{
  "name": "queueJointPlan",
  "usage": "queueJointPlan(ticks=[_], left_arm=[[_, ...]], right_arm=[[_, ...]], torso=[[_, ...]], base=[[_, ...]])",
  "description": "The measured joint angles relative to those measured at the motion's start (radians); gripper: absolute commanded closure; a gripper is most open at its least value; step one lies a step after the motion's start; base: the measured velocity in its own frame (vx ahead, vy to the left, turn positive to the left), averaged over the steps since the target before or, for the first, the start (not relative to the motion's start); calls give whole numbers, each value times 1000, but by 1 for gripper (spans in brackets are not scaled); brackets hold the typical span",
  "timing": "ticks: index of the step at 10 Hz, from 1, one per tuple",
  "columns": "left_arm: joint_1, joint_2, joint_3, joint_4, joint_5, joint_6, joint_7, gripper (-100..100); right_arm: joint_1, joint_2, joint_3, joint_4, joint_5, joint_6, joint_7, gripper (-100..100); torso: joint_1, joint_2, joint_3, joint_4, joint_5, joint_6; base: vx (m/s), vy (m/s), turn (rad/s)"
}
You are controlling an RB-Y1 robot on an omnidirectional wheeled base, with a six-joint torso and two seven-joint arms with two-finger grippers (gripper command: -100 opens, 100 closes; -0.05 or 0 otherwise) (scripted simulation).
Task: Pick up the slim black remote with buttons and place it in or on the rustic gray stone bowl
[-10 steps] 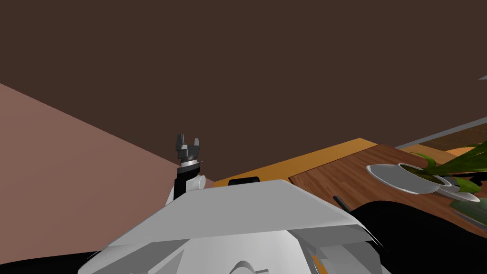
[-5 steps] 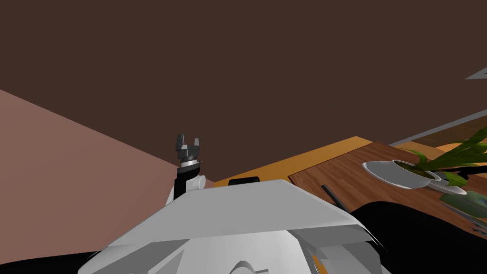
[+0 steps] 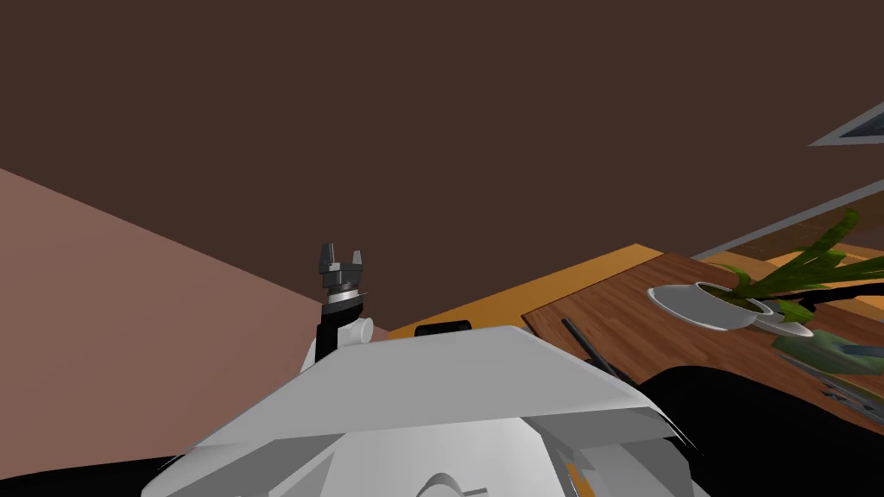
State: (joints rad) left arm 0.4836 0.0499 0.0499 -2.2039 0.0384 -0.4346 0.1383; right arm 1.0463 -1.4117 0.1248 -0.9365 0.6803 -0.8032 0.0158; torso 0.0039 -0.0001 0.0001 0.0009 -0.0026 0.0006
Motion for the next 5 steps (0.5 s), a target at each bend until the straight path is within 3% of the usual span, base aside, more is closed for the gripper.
queueJointPlan(ticks=[5], left_arm=[[0,0,0,0,0,0,0,0]], right_arm=[[0,0,0,0,0,0,0,0]], torso=[[-1,0,0,0,0,0]], base=[[0,0,0]])
